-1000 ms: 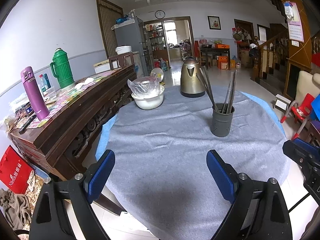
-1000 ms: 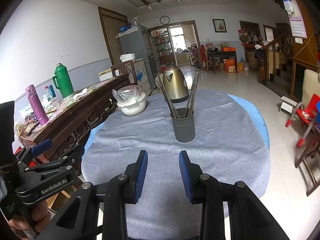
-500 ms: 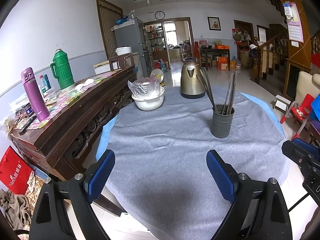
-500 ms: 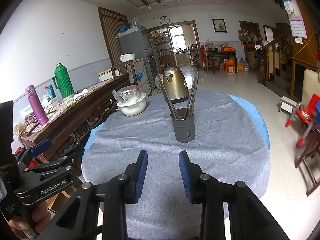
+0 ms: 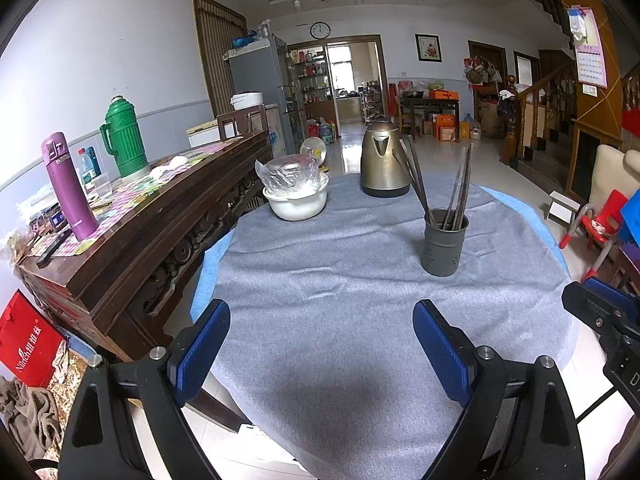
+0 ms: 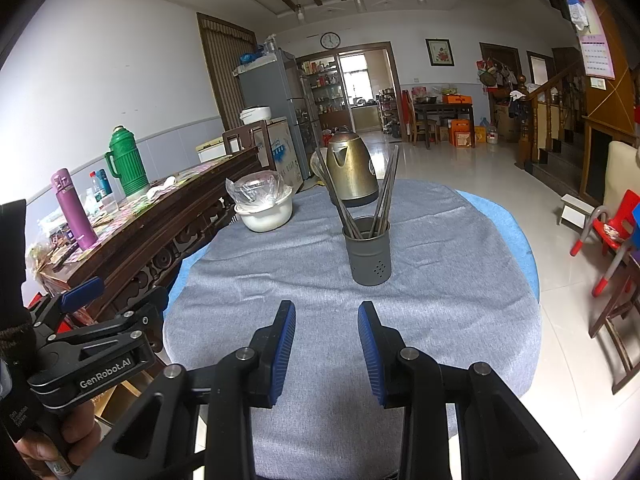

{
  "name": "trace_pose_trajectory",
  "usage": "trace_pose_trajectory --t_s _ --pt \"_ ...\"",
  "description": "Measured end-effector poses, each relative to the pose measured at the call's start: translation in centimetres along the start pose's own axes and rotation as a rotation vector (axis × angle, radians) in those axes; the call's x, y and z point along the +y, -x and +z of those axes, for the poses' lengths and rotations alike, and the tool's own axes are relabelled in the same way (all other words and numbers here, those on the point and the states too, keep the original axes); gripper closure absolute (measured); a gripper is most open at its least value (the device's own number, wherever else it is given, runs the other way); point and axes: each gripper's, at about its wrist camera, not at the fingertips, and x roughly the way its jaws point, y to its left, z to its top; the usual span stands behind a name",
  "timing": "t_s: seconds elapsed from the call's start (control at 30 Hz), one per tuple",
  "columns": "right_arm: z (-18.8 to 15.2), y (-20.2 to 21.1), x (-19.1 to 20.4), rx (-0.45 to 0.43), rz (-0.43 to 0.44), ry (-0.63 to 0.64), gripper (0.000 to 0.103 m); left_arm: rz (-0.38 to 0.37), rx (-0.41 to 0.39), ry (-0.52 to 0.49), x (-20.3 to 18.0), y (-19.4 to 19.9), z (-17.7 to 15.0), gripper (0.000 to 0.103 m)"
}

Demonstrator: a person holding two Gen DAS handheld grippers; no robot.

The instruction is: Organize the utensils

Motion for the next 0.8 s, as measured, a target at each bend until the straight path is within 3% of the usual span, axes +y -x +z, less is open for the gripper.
trace_pose_trajectory --t_s 0.8 --pt "-0.04 -0.05 0.09 0.002 0.0 0.002 0.067 -0.003 0.009 0.016 0.34 -0.13 -0.35 0.01"
